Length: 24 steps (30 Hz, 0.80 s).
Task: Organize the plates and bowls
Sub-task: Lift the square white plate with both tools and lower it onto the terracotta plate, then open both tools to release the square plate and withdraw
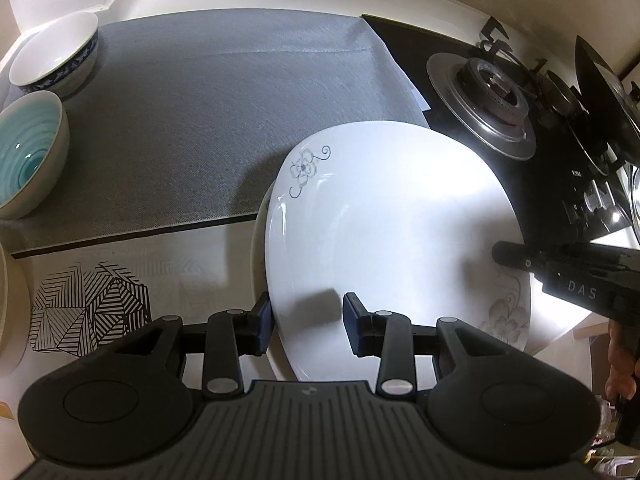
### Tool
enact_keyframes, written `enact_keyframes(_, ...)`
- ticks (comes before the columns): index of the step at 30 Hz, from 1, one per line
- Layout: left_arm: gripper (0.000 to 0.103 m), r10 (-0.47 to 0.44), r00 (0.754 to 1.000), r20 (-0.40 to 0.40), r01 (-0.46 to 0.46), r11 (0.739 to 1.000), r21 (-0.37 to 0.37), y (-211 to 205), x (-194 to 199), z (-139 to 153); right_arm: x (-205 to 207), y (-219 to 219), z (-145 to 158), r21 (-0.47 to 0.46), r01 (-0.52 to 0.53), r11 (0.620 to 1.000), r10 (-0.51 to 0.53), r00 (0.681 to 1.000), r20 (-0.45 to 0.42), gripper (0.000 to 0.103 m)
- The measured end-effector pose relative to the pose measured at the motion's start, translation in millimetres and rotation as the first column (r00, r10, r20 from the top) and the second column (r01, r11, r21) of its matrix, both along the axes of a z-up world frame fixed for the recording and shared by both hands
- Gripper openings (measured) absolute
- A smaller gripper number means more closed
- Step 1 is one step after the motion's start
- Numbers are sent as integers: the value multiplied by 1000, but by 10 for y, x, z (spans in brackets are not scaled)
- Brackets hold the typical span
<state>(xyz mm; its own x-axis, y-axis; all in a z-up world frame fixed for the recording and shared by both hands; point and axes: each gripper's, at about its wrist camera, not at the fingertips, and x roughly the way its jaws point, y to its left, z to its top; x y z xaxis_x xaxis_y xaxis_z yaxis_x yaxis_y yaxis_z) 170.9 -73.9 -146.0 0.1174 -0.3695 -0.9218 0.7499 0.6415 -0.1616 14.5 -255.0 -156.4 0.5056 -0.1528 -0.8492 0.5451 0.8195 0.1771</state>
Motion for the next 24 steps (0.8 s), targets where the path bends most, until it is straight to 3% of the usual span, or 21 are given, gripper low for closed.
enact_keyframes(8, 41, -18, 1000, -20, 18, 1000, -5, 61, 11, 35, 19, 56, 10, -18, -31, 999, 30, 999, -37, 22)
enact_keyframes(10, 47, -18, 1000, -20, 17, 1000, -11, 68, 10, 45, 32, 62, 16, -23, -37, 999, 36, 998, -43, 22)
enact_keyframes(15, 82, -37, 997, 67, 41, 997, -59, 84, -48, 223, 54, 87, 38, -37, -56, 998, 55, 998, -39, 23)
enact_keyframes(20, 93, -54, 989, 138, 67, 994, -88, 73, -121, 353, 69, 62, 66, -5, -35, 999, 35, 999, -39, 26)
enact_keyframes(24, 102, -19, 993, 118, 31, 995, -98, 75, -85, 342, 86, 94, 167, -12, -45, 999, 44, 998, -35, 53)
